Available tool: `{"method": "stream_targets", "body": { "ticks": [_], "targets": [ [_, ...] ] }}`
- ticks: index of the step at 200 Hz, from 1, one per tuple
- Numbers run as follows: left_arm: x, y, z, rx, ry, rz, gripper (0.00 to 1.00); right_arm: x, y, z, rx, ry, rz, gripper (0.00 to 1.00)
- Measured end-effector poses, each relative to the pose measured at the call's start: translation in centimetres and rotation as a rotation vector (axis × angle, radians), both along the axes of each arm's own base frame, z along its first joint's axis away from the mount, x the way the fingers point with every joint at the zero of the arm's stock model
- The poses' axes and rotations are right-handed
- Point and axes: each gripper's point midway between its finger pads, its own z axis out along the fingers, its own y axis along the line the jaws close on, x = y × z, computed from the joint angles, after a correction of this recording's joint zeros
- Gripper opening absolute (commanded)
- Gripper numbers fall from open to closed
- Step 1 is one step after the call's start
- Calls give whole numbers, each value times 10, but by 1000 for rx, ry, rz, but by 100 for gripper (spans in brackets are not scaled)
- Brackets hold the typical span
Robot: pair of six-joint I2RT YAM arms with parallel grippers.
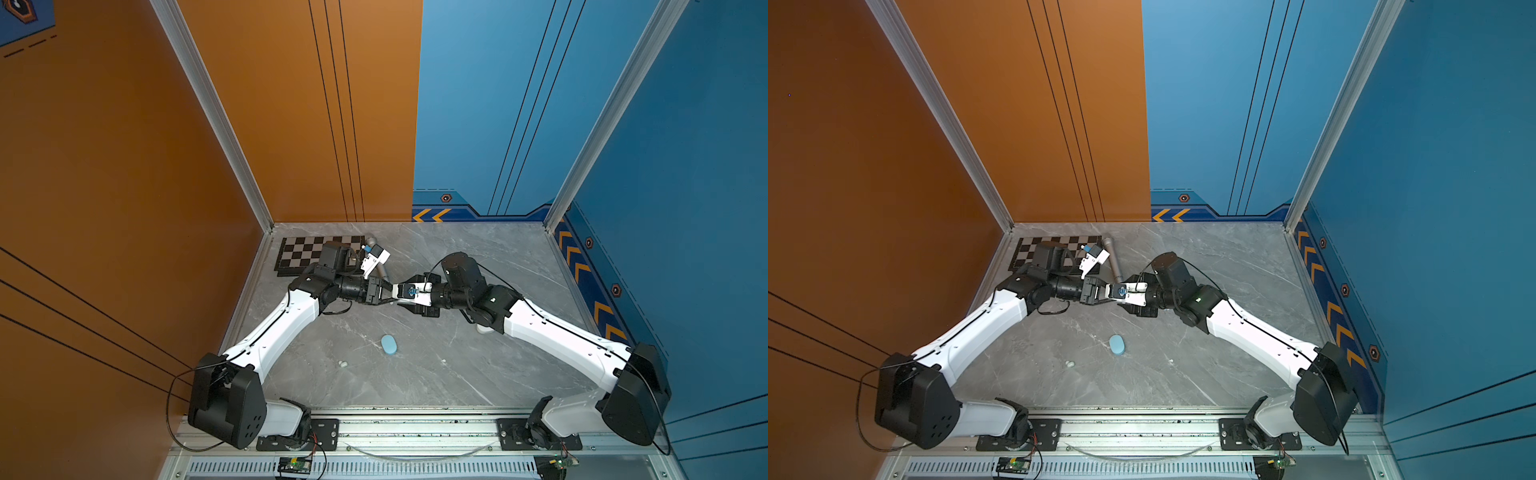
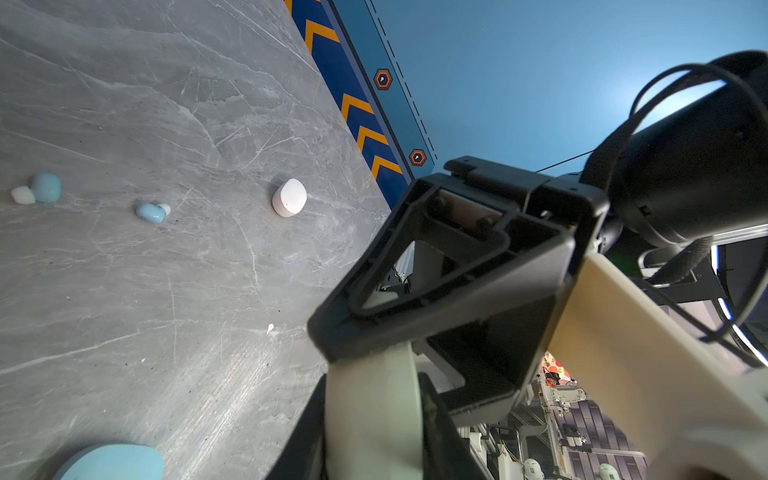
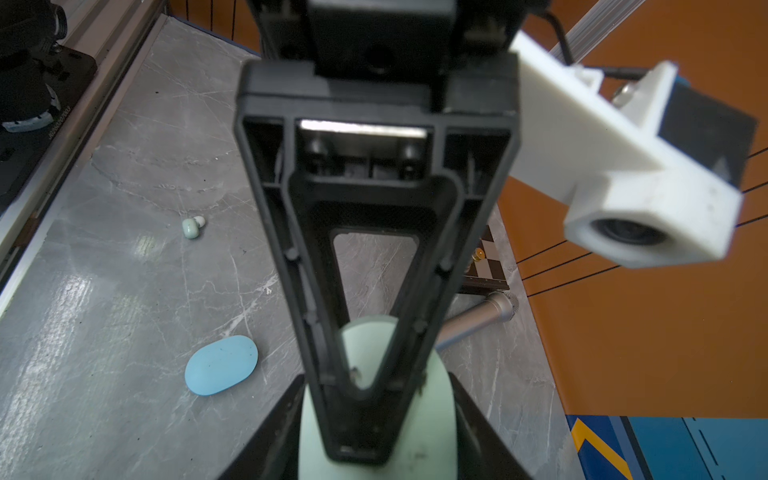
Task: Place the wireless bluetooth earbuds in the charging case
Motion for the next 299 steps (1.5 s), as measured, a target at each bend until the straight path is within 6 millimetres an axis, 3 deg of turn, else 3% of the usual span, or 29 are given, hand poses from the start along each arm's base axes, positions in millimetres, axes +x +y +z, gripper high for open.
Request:
{"method": "stream_targets", "body": {
  "ticks": [143,239,279,299],
  "targets": [
    [1,0,1,-3,-7,1,8,-5,-10,15,9,-48,-1,54],
    [1,0,1,-3,-7,2,9,-6,-11,12,-5,-60,4,43],
    [1,0,1,-3,-8,3,16,-5,-11,12,-5,-60,4,35],
    [3,-1,1,-4,-10,4,28,-5,-11,12,-5,-60,4,33]
  ]
}}
